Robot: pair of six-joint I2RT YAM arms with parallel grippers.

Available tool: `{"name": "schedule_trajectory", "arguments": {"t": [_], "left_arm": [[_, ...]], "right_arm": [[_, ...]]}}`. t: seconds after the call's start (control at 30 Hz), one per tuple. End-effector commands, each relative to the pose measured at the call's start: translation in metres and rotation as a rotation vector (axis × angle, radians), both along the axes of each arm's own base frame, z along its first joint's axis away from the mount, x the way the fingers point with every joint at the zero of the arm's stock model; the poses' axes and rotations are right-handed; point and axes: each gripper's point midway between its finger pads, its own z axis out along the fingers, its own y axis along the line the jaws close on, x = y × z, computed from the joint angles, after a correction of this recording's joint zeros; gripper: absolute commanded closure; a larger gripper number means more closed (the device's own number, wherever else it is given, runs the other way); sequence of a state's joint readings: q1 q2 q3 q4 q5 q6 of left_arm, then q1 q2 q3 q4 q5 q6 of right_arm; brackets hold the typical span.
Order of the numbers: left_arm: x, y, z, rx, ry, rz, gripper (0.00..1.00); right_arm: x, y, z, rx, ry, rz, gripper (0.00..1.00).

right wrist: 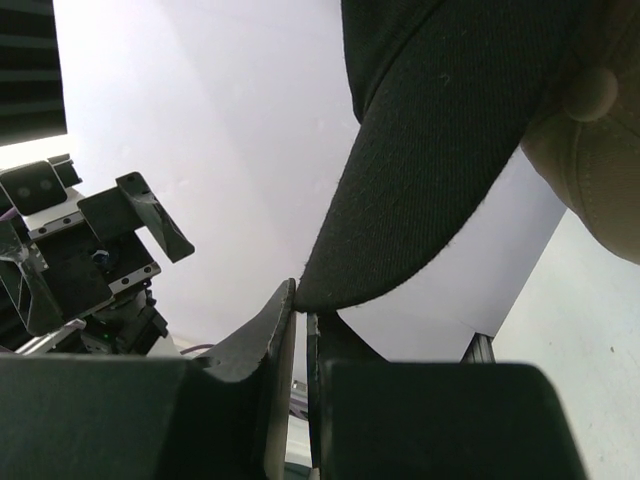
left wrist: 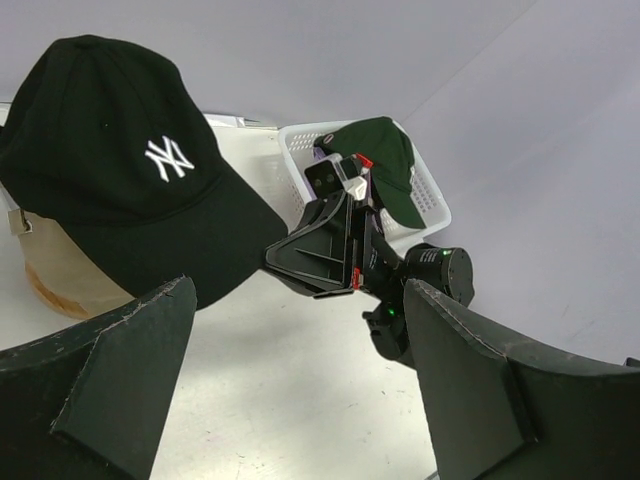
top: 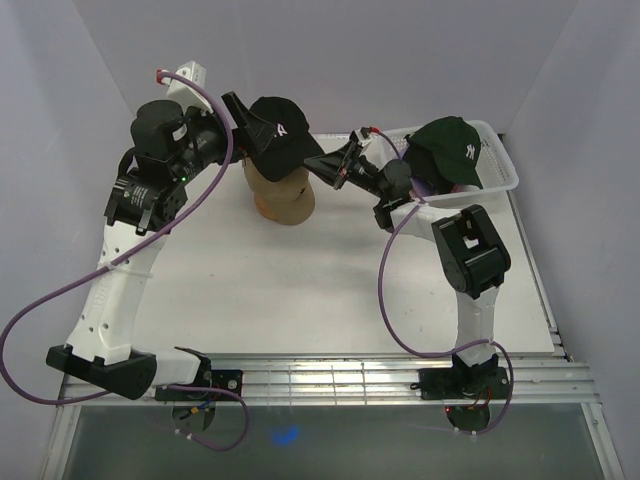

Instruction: Stack the hats

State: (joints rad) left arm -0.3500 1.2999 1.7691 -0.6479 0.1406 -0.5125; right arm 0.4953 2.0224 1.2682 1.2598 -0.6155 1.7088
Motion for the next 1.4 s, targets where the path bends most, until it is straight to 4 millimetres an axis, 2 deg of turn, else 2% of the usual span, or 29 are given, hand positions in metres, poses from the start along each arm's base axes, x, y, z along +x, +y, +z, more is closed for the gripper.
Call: {"name": "schedule_trajectory", "arguments": {"t": [0.0,0.2,0.47,0.6,0.87,1.0,1.17,1.37], "left_arm": [[0.000,0.002,-0.004,0.013,0.004,0.008,0.05],[0.003,0.001,-0.008,0.019,0.012,0.010,0.05],[0.003,0.002,-0.016,0.033,0.020,0.013,0.05],[0.003,0.003,-0.019,0.037,0.025,0.014,0.05],[0.002,0.005,-0.026,0.047,0.035,0.023,0.05],[0.004,0.006,-0.031,0.052,0.043,0.028,0.05],[0.006,0.005,-0.038,0.061,0.052,0.030,0.05],[0.009,0.005,-0.046,0.071,0.068,0.032,0.05]], "right_arm": [[-0.057,-0.025,0.066,0.240,-0.392,0.019,0.92],[-0.066,-0.025,0.059,0.242,-0.382,0.030,0.92],[-0.072,-0.029,0.006,0.164,-0.247,0.010,0.92],[-0.070,-0.025,-0.012,0.105,-0.202,0.010,0.92],[-0.061,-0.009,-0.065,-0.106,-0.079,0.029,0.92],[-0.057,-0.004,-0.101,-0.229,0.032,0.044,0.92],[-0.055,-0.003,-0.127,-0.299,0.128,0.045,0.92],[-0.050,-0.004,-0.143,-0.313,0.253,0.042,0.92]]}}
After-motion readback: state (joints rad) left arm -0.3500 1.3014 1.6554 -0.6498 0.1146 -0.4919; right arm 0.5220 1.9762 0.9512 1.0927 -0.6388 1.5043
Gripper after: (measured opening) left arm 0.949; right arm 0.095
